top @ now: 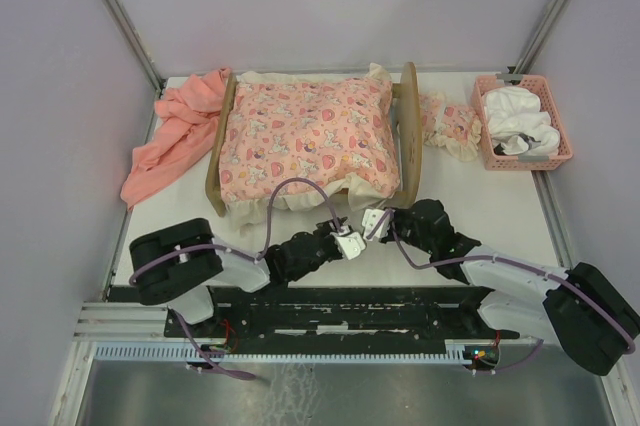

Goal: Set up the pet bed

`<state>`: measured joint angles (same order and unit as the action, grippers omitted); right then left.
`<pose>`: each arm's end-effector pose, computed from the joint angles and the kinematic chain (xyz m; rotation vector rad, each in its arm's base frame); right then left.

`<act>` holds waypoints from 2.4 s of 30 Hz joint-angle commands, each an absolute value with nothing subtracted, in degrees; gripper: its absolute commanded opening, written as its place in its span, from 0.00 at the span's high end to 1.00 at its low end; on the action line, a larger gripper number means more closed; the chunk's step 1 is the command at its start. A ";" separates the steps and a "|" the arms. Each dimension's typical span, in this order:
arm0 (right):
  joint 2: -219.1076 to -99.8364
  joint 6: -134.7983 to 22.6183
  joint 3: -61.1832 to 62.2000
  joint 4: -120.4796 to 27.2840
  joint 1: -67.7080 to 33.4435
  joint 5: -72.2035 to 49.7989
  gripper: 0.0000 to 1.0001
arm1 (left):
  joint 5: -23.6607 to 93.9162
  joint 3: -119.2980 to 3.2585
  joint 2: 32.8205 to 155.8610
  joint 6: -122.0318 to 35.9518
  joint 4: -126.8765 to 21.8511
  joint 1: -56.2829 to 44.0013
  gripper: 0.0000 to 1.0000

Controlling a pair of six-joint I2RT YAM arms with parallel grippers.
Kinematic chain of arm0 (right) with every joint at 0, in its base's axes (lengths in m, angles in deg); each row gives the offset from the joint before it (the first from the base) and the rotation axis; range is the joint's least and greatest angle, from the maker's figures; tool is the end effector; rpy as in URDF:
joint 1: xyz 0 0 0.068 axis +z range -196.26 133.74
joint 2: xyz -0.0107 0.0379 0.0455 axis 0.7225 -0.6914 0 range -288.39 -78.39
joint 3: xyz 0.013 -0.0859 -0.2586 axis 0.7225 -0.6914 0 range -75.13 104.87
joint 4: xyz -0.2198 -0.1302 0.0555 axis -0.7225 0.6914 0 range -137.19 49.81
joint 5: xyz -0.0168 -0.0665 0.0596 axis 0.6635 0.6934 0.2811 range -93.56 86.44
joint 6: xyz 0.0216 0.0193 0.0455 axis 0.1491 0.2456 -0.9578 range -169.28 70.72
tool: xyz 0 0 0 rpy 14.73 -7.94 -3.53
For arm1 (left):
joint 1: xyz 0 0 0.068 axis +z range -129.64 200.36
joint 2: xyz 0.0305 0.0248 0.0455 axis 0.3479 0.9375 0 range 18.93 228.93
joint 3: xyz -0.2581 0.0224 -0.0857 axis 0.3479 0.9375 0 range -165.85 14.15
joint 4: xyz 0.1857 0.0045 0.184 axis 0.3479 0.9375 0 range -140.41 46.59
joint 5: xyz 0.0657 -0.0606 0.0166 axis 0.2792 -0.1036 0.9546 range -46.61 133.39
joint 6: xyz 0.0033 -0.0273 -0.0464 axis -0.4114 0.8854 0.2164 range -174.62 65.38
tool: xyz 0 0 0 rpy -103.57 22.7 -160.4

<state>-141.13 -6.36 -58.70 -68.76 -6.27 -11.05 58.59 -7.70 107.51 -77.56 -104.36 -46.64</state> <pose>0.1586 0.1391 0.1667 -1.3857 1.4424 0.0981 0.1144 -0.2458 0.1521 1.1279 1.3986 -0.3142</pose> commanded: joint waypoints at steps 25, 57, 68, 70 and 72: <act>-141.01 -6.42 -53.29 -65.37 -6.88 -17.63 0.98 | 62.06 -17.42 130.65 -104.04 -134.58 -46.65 0.39; -139.99 -4.76 -53.25 -63.06 -7.04 -19.30 0.98 | 63.41 -17.82 135.94 -103.82 -137.75 -45.31 0.44; -139.07 -6.61 -53.81 -64.03 -7.20 -19.01 0.97 | 63.02 -17.22 133.77 -103.02 -137.20 -45.03 0.94; -137.85 -8.51 -54.15 -64.73 -7.22 -18.78 0.92 | 62.43 -16.58 132.98 -102.14 -137.30 -45.05 0.97; -136.53 -12.47 -54.40 -65.51 -7.19 -19.27 0.89 | 61.98 -15.92 131.94 -100.42 -137.05 -45.03 0.97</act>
<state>-140.06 -6.29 -55.66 -61.72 -7.50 -16.77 61.19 -16.83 134.85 -101.60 -133.30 -45.88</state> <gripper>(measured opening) 0.089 0.058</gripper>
